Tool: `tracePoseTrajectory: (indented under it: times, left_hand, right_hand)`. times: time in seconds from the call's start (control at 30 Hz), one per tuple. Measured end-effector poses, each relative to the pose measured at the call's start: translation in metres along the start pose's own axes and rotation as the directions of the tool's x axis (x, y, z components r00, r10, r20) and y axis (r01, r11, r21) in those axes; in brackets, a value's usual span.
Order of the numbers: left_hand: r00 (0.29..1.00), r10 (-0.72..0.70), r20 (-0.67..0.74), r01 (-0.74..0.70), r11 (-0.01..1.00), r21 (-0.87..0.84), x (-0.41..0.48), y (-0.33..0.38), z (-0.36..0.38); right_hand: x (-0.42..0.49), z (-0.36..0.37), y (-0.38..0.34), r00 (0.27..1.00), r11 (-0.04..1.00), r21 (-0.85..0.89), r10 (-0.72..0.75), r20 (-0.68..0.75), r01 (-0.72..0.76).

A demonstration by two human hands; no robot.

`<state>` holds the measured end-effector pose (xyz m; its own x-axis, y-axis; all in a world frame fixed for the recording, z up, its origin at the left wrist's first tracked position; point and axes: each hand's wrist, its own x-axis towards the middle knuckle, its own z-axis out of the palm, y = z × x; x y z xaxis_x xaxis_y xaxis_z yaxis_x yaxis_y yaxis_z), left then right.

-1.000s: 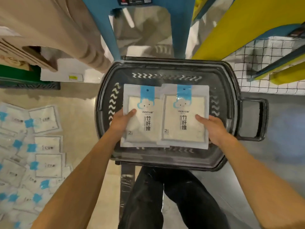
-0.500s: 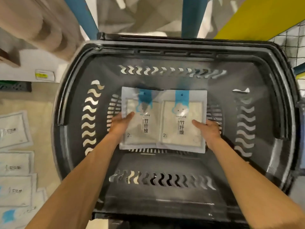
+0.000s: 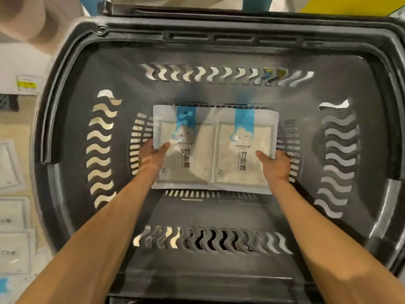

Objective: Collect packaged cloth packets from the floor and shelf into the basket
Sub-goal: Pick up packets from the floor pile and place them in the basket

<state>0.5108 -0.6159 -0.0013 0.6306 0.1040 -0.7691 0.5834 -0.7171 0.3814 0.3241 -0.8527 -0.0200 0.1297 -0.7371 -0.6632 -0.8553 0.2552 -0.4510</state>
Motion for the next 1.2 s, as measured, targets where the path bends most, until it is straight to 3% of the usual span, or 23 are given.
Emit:
tracePoseTrajectory:
  times: [0.37, 0.53, 0.6, 0.7, 0.77, 0.93, 1.07, 1.2]
  left_hand:
    - [0.997, 0.072, -0.025, -0.061, 0.951, 0.304, -0.012, 0.008, -0.006]
    - [0.982, 0.17, 0.084, -0.189, 0.832, 0.522, -0.061, 0.032, -0.03]
    - [0.954, 0.275, 0.116, -0.286, 0.725, 0.627, -0.094, 0.046, -0.044]
    - [0.867, 0.484, 0.116, -0.394, 0.525, 0.754, -0.146, 0.078, -0.068]
    - [0.827, 0.553, 0.096, -0.417, 0.49, 0.765, -0.18, 0.101, -0.087]
    - [0.759, 0.65, -0.023, -0.409, 0.504, 0.76, -0.259, 0.132, -0.145]
    - [0.75, 0.638, -0.173, -0.339, 0.597, 0.727, -0.322, 0.132, -0.202]
    - [0.744, 0.577, -0.337, -0.235, 0.697, 0.677, -0.384, 0.111, -0.264]
  right_hand:
    - [-0.013, -0.004, -0.01, 0.999, 0.997, -0.074, -0.037, -0.009, 0.036]
    - [-0.054, -0.039, -0.046, 0.976, 0.914, -0.342, -0.204, 0.076, 0.218]
    - [-0.075, -0.059, -0.071, 0.946, 0.857, -0.404, -0.276, 0.168, 0.321]
    - [-0.112, -0.086, -0.116, 0.867, 0.722, -0.481, -0.395, 0.305, 0.498]
    - [-0.139, -0.1, -0.149, 0.801, 0.606, -0.523, -0.472, 0.369, 0.599]
    - [-0.218, -0.14, -0.222, 0.61, 0.338, -0.529, -0.609, 0.507, 0.778]
    - [-0.285, -0.174, -0.267, 0.446, 0.096, -0.531, -0.678, 0.584, 0.842]
    - [-0.355, -0.187, -0.304, 0.279, -0.047, -0.442, -0.714, 0.642, 0.896]
